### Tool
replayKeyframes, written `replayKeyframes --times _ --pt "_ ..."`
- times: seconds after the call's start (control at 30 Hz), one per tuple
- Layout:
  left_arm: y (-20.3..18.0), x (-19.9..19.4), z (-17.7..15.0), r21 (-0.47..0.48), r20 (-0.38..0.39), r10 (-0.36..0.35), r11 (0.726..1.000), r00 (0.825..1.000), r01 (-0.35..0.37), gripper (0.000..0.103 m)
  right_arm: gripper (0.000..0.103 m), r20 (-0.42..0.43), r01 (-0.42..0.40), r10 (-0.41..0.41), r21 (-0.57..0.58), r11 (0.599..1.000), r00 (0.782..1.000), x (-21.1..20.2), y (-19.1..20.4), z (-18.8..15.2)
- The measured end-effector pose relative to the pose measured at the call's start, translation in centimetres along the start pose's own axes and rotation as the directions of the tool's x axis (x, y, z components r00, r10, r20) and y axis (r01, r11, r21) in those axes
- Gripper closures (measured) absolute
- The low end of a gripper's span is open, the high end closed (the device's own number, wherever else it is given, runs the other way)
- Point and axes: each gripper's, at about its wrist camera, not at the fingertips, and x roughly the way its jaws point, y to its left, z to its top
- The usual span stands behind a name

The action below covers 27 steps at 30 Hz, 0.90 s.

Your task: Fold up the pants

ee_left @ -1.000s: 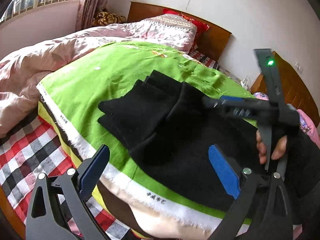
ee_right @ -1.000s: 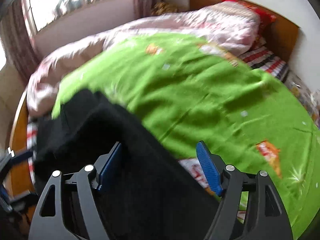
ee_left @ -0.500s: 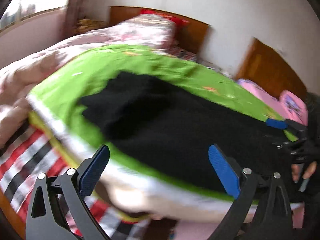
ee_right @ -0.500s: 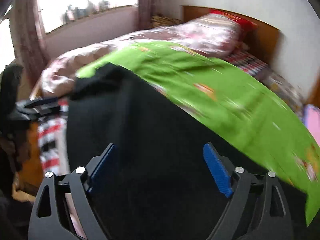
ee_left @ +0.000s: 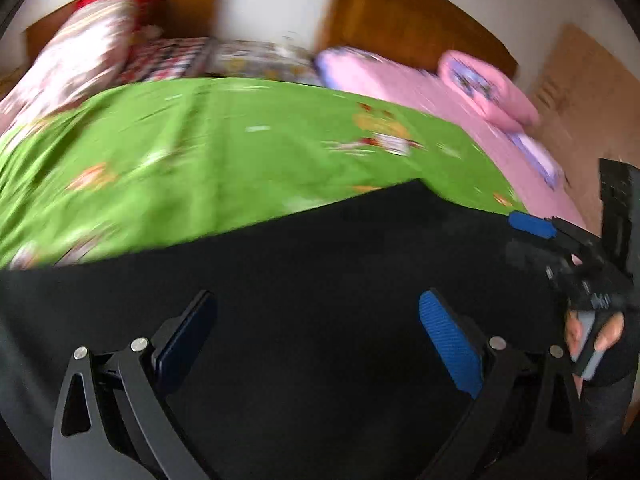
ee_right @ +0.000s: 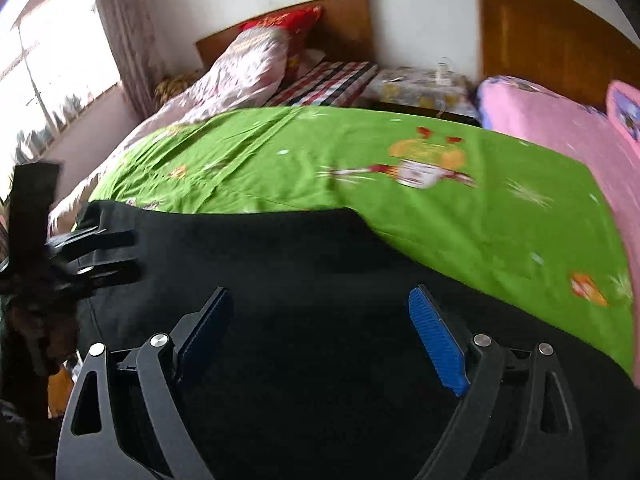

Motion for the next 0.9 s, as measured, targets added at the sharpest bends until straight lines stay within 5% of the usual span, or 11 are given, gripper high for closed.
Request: replayKeyframes --times 0.2,0.3,0.33,0.4,0.5,0.67,0.9 --pt "-9.0 6.7 3.0 0.207 -0.031 0.034 0.978 0.999 -0.027 0.002 0.016 -0.004 0.088 -0.088 0.053 0.995 0.996 -3.1 -3.5 -5.0" --pt "-9.7 11.5 4.2 0.238 -0.038 0.198 0.954 0.979 -0.184 0.001 0.016 -0.01 0.123 -0.122 0.076 0.99 0.992 -3.7 -4.9 -6.8" --pt "-9.3 12.6 4.7 0.224 -0.031 0.195 0.957 0.98 -0.183 0.001 0.016 -0.011 0.137 -0.136 0.088 0.987 0.991 -3.7 -5.2 -7.3" --pt "-7.9 12.7 6.2 0.136 -0.032 0.185 0.974 0.982 -0.179 0.001 0.016 -0.011 0.139 -0.139 0.112 0.984 0.99 -3.8 -6.0 -8.0" --pt "-7.8 12.8 6.4 0.14 -0.013 0.197 0.971 0.98 -0.193 0.001 0.016 -0.011 0.128 -0.128 0.149 0.981 0.992 -3.6 -7.2 -9.2" --pt "-9.9 12.6 6.1 0.225 0.082 0.305 0.922 0.949 -0.316 0.001 0.016 -0.003 0.165 -0.166 0.153 0.974 0.986 -4.4 -6.9 -10.3" --pt "-9.2 12.0 6.2 0.214 0.08 0.287 0.93 0.955 -0.298 0.001 0.019 0.019 0.177 -0.184 0.191 0.966 0.983 -6.6 -8.2 -12.8"
